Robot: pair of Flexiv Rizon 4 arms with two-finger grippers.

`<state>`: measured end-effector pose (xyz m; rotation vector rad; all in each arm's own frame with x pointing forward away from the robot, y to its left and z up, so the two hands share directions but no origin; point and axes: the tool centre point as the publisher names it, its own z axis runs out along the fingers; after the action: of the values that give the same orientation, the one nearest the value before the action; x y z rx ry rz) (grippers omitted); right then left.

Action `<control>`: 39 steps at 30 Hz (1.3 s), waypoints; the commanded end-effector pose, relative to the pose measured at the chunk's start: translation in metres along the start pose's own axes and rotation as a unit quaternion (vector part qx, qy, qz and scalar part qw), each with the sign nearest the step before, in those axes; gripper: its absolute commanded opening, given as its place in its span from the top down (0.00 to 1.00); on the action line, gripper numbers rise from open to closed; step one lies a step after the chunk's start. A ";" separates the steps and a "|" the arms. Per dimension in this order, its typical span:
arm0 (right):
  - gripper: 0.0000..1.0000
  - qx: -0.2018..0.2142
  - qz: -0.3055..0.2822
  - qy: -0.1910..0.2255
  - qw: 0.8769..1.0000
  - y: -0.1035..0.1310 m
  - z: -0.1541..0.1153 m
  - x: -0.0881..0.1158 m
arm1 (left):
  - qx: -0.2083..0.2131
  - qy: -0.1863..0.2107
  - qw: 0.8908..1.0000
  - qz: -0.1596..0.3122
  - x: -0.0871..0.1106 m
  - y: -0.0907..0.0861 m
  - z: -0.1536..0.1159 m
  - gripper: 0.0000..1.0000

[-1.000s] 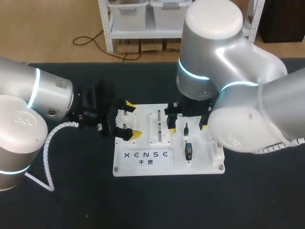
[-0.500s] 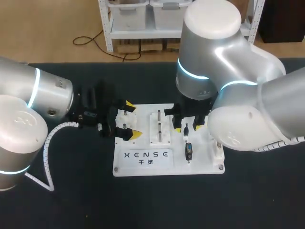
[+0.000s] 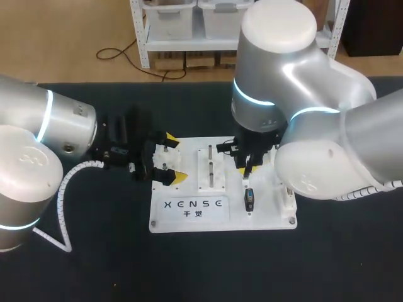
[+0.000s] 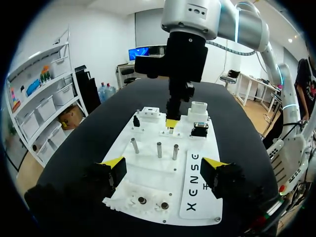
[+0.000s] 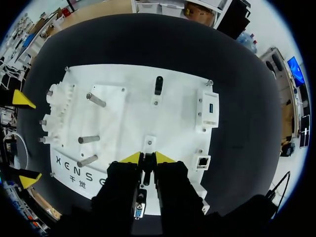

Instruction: Insert the Ethernet cable into its matching sockets.

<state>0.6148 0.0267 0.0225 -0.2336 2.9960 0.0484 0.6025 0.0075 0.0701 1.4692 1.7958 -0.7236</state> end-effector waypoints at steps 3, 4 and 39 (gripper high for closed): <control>1.00 0.005 -0.017 -0.006 1.000 -0.006 -0.011 -0.003 | -0.002 -0.004 1.000 0.001 0.002 -0.001 0.000 0.00; 1.00 0.004 -0.016 -0.006 1.000 -0.007 -0.014 -0.003 | -0.002 -0.004 1.000 0.001 0.002 -0.001 0.000 0.00; 1.00 0.021 0.025 0.012 0.999 -0.075 -0.020 0.003 | -0.002 -0.004 1.000 0.001 0.002 -0.001 0.000 0.00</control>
<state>0.6207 -0.0475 0.0412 -0.1557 3.0255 -0.0127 0.6025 0.0075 0.0701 1.4692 1.7961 -0.7235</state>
